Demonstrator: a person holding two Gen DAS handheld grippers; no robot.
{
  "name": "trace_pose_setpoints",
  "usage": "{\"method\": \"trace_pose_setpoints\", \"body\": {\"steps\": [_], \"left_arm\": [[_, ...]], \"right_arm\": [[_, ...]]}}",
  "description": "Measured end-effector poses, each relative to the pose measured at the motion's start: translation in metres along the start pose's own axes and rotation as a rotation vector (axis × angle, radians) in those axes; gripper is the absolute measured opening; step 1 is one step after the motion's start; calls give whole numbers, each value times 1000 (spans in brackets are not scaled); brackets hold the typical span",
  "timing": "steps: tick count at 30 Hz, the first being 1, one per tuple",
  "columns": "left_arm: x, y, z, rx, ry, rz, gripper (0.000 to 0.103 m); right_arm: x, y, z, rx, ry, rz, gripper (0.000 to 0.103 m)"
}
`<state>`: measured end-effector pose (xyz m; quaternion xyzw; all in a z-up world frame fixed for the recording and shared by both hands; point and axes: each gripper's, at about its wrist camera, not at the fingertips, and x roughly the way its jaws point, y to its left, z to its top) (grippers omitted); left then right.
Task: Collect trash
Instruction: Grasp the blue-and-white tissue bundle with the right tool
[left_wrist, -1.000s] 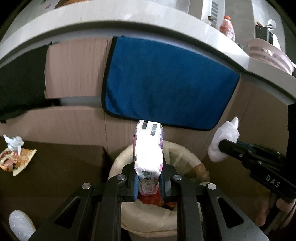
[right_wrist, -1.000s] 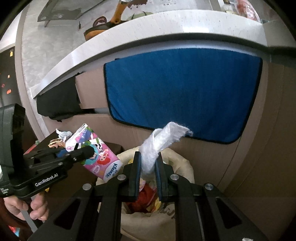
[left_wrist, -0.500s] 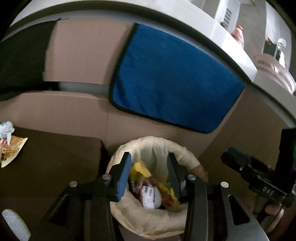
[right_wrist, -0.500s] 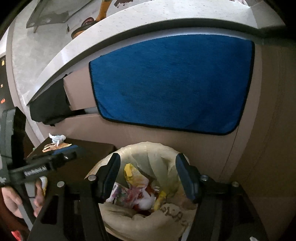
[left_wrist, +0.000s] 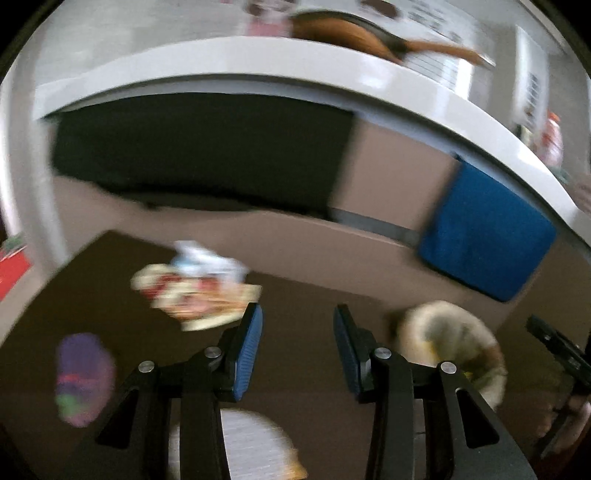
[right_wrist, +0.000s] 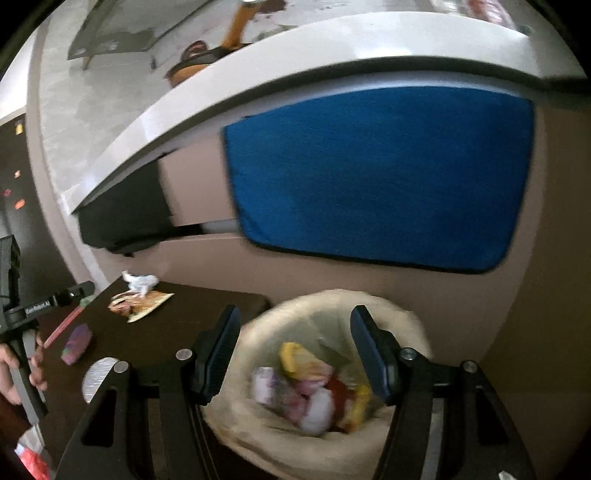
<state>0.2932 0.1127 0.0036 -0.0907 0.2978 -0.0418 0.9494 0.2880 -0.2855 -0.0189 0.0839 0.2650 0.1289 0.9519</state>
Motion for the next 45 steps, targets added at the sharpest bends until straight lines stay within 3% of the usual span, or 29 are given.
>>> {"method": "trace_pose_setpoints", "body": {"steps": [8,14,24,27,32,38,40,42,45], "left_arm": [[-40,124,-21,-141,0,156,42],[-45,175,-44,-219,-1,170,41],[-34,194,-54,-229,10,93,41],[-31,196,-56,-233,16,70,42],[-27,206,-55,-230,25,38,42],[-24,219,-55,-274,21,12,42],[-25,221,-57,-282,21,1,42],[-26,220,-59,-277,22,-3,42],[-25,218,-62,-271,28,-10,42]], "right_arm": [[18,72,-1,-60,32,104,63],[49,130,-10,-133,92,172,65],[150,251,-4,-360,173,256,65],[195,284,3,-401,223,294,65],[261,330,19,-422,233,285,65],[349,360,26,-365,374,279,62],[370,362,20,-355,438,273,52],[382,359,12,-325,491,294,46],[369,355,-1,-347,501,330,42]]}}
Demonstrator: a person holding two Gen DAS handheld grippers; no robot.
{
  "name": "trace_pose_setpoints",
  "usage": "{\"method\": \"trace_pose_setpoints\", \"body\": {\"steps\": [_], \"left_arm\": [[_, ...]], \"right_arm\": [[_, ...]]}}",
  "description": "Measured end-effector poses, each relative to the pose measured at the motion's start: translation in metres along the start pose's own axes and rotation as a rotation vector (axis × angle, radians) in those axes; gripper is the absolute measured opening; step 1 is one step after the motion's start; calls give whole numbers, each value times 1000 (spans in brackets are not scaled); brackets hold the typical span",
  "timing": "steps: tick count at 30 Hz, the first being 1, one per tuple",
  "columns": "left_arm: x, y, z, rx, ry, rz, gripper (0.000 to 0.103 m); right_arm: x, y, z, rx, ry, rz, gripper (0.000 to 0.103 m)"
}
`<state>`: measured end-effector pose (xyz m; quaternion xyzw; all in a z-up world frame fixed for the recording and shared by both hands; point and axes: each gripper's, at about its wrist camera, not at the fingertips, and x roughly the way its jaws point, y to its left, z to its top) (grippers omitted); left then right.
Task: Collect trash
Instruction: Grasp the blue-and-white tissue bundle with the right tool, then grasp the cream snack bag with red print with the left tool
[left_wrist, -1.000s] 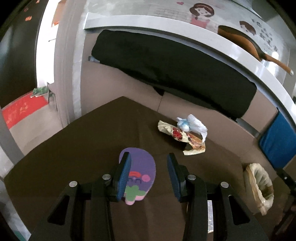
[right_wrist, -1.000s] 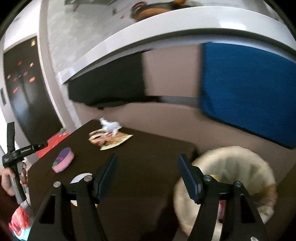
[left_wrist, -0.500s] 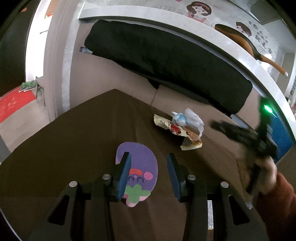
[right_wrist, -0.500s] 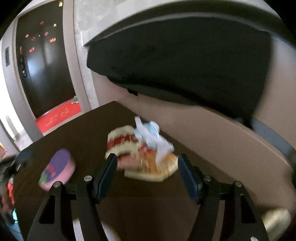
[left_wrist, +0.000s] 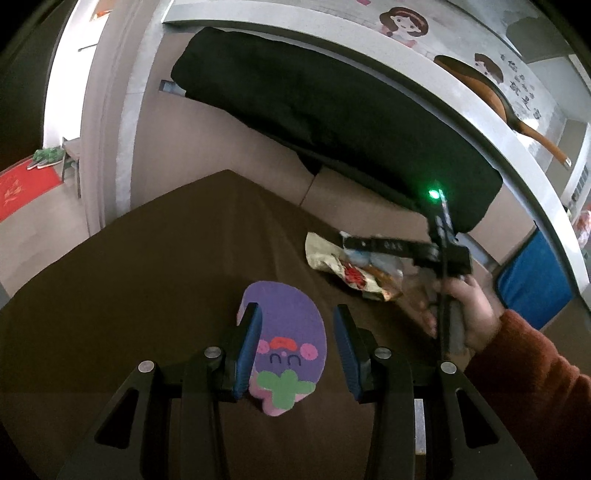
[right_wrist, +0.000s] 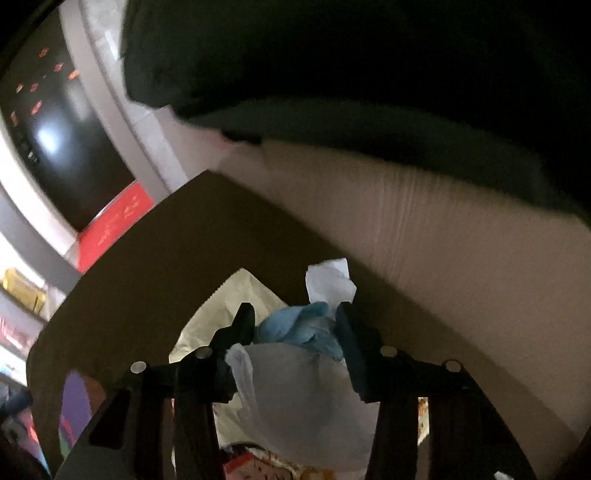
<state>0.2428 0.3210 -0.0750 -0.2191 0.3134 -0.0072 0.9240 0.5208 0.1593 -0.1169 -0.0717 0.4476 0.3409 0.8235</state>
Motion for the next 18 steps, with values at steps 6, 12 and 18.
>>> {"method": "trace_pose_setpoints", "body": {"steps": [6,12,18], "left_arm": [[2,-11,-8,-20,13,-24,42],[11,-41,-21,20,83,-88,42],[38,-69,-31,-51,201,-181,42]], "right_arm": [[-44,23,-56,-77,52,38,40],[-109,16,-98,-45,-34,28,37],[-186,-5,-119,-19,-224,-63,37]]}}
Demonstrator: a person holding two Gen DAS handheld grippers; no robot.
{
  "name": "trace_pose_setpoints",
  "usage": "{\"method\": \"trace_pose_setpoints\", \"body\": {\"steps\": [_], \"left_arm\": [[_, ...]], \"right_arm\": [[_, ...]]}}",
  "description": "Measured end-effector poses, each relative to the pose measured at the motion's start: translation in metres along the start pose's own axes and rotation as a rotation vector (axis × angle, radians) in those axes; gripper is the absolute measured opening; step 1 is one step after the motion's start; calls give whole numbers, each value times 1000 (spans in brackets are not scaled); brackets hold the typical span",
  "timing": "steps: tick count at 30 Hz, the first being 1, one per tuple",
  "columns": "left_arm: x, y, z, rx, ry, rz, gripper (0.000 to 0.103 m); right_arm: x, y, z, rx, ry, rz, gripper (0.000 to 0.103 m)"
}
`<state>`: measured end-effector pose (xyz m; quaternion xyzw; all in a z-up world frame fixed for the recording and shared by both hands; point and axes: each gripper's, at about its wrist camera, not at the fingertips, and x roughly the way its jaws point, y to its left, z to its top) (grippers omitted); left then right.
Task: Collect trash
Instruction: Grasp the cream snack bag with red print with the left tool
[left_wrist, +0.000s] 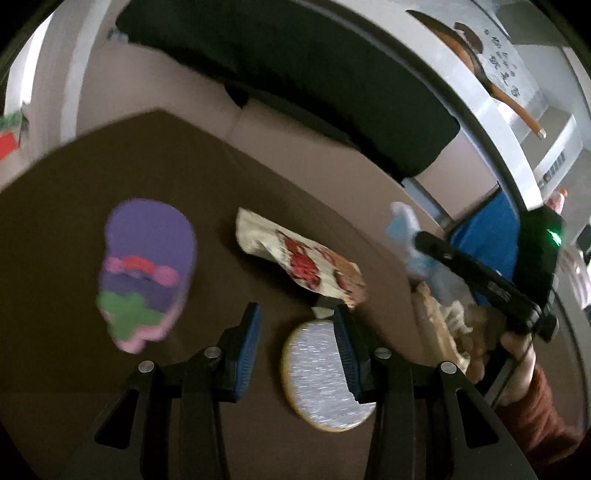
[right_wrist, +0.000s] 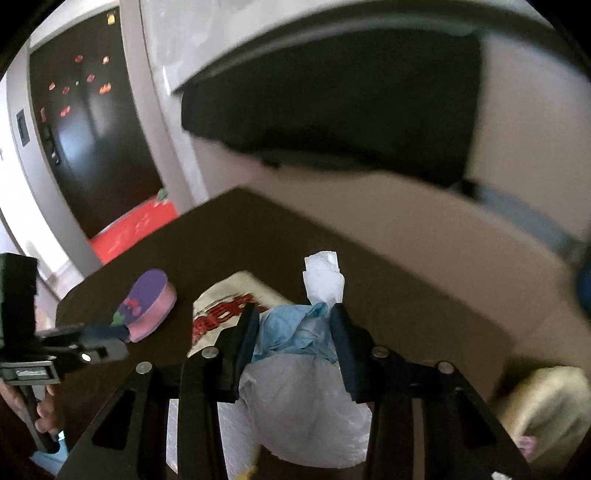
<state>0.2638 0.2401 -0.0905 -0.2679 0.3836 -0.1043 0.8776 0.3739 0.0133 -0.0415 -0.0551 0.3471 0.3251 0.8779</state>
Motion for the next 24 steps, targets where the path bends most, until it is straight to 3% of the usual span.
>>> {"method": "trace_pose_setpoints", "body": {"steps": [8,14,17,20,24], "left_arm": [[55,-1,20,-223,38,16,42],[84,2,37,-311,6,142,40],[94,-2,42,-305,4,182,36],[98,-11,41,-253,16,175,19],[86,-35,40,-101,-22,175,10]], "right_arm": [[-49,-32,-33,71,-67,-84,37],[-65,-53,-61,131,-76,-80,37],[-62,-57,-73,162,-71,-59,37],[-60,-61,-82,189,-67,-29,37],[-56,-60,-91,213,-65,-11,37]]}}
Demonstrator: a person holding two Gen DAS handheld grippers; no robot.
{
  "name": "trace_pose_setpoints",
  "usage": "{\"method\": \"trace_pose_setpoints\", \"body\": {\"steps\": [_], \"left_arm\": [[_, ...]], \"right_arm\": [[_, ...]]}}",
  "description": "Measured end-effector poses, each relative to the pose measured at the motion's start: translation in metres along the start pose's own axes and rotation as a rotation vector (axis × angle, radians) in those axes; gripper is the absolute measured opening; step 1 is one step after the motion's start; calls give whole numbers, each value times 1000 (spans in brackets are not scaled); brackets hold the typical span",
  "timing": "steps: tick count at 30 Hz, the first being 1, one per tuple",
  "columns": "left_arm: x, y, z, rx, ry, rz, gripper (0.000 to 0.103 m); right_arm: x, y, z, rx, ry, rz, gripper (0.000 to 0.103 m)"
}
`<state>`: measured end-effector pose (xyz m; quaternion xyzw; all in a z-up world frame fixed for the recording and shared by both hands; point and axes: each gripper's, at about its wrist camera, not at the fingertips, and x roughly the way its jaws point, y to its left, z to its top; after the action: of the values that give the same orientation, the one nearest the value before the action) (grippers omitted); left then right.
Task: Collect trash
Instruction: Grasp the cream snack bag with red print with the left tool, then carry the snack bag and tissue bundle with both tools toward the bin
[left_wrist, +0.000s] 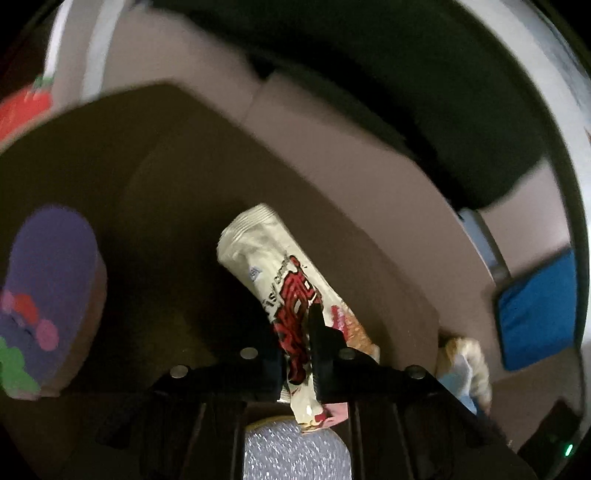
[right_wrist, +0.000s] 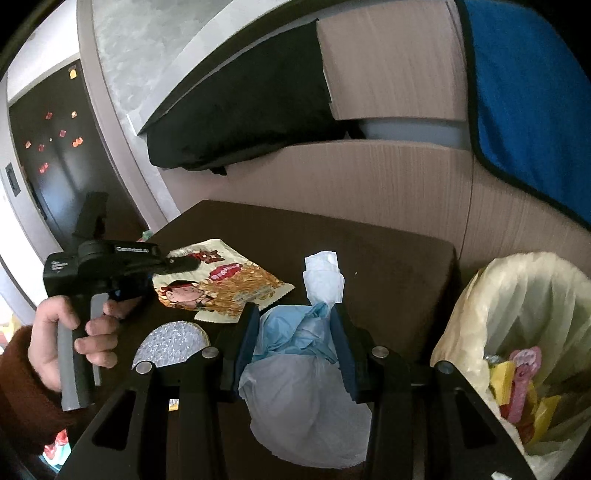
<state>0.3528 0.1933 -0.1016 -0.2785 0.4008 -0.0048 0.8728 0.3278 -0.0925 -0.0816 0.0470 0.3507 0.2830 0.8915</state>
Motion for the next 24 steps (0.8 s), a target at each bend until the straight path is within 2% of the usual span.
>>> {"method": "trace_pose_setpoints", "body": {"steps": [6,9,15,24], "left_arm": [[-50,-30,-10,204,-141,10,7],[-82,-45,-21,300,-238,42,7],[-126,-65,-31,396,-351,64,7],[-157,-88,-54,454,-425,62,7]], "right_arm": [[-2,1,-3,5,-6,17,37],[-8,6,-1,-6,-18,15,37],[-26,21,5,-60,-49,0,37],[-65,39,20,-129,-126,-40,37]]}}
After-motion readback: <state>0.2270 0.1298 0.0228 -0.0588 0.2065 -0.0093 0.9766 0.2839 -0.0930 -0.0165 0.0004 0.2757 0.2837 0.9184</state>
